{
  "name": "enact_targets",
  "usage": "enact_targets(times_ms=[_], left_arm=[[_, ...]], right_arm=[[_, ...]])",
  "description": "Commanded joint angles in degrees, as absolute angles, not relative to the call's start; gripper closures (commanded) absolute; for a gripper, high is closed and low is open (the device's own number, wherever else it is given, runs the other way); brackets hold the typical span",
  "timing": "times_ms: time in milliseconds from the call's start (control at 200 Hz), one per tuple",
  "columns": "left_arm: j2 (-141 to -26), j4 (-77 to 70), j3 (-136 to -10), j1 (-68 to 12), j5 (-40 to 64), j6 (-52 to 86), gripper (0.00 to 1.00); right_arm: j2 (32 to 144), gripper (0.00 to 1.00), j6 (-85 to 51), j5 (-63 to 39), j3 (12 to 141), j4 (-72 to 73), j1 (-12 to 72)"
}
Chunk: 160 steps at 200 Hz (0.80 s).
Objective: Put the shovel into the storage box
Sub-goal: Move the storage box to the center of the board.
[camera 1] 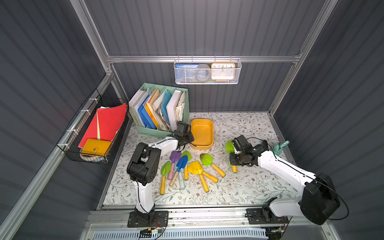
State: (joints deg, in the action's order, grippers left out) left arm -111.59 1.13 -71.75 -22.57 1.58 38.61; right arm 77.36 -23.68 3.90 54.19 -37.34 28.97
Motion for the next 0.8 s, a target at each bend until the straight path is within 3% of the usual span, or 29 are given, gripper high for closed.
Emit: enact_targets(times_ms=[0, 225, 490, 795], left_arm=[[-112.98, 2.52, -73.45, -22.68, 1.54, 34.99, 0.71], [-113.17, 1.32, -73.20, -23.01, 5.78, 34.22, 0.84], [-112.98, 0.54, -73.12, -25.06, 7.56, 34.90, 0.89], [-113.29, 0.72, -74.32, -28.18, 6.29, 38.10, 0.84]], right_arm=[[76.82, 0.87, -24.47, 3.86, 56.31, -37.31, 29.13], [78.45, 0.87, -24.80, 3.79, 58.98, -36.05, 28.86], [82.31, 0.87, -25.38, 2.73, 63.85, -34.51, 28.45], [87.58, 0.86, -25.63, 1.53, 70.42, -33.31, 27.30]])
